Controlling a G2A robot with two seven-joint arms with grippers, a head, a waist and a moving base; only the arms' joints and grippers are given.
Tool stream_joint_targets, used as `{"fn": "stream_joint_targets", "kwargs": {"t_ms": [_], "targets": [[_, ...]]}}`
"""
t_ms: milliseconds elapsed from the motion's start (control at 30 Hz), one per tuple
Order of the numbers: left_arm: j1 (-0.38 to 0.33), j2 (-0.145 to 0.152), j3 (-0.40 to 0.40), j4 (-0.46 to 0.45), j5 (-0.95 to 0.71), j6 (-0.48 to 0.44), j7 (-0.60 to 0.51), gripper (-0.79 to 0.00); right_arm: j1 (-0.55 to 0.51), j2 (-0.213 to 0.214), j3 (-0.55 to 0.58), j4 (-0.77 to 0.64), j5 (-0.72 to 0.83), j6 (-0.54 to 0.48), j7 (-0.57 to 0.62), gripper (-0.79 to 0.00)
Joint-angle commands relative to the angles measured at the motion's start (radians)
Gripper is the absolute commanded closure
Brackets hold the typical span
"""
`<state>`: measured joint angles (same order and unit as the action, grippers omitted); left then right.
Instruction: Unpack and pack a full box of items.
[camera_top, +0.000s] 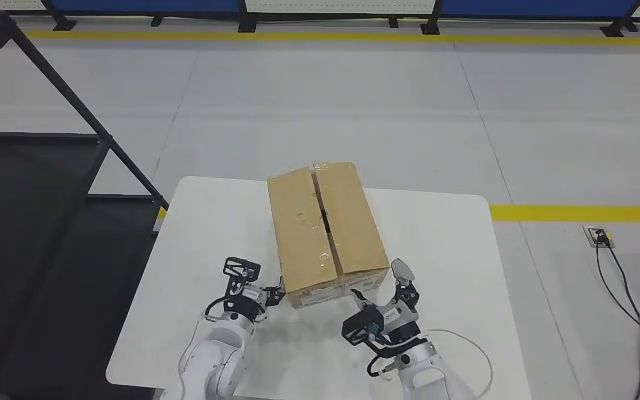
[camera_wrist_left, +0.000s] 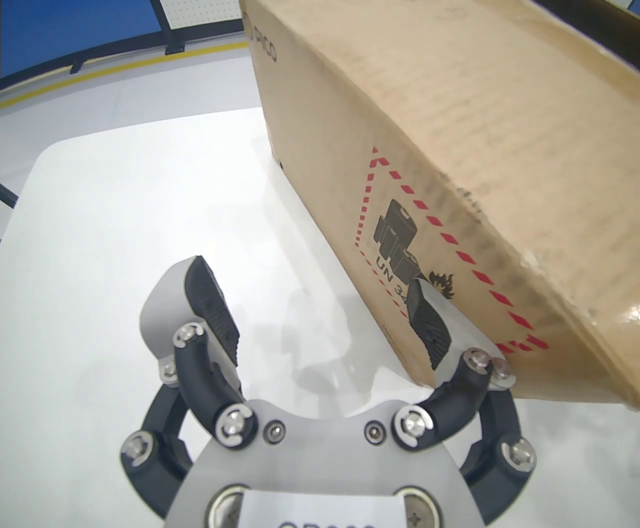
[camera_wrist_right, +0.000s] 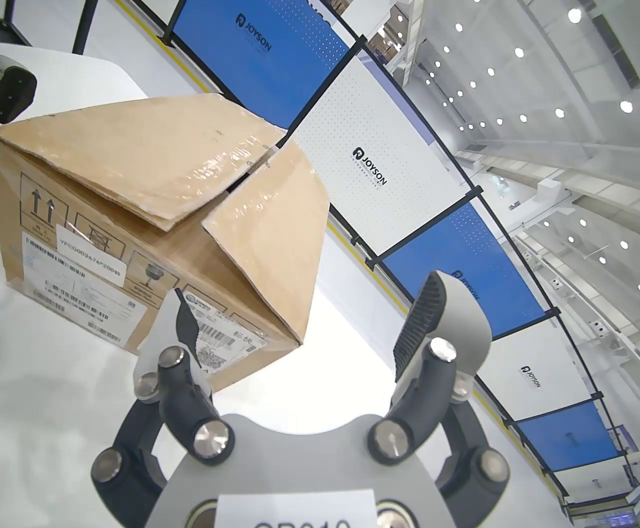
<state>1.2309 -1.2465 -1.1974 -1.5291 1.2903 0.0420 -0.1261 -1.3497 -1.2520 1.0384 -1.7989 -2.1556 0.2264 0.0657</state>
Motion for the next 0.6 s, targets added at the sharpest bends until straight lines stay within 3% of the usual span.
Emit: {"fn": "stream_joint_targets", "kwargs": {"t_ms": [0,300,567], "targets": [[-0.002,-0.002,0.009,0.0,0.005,-0.004,0.002,-0.785,0.03,-0.01,-0.023,0.032,-0.021,0.033,0.01,-0.785],[0.005,-0.008,0.013,-0.015,0.014,-0.016,0.017,-0.785,0.119,-0.051,-0.092,0.123,-0.086,0.156,0.071,-0.785],[0.034,-0.006,-0.024,-0.026,-0.002,-0.023,0.032,-0.785,0.148,-0.068,-0.093,0.164,-0.148,0.173,0.103,-0.785]]}}
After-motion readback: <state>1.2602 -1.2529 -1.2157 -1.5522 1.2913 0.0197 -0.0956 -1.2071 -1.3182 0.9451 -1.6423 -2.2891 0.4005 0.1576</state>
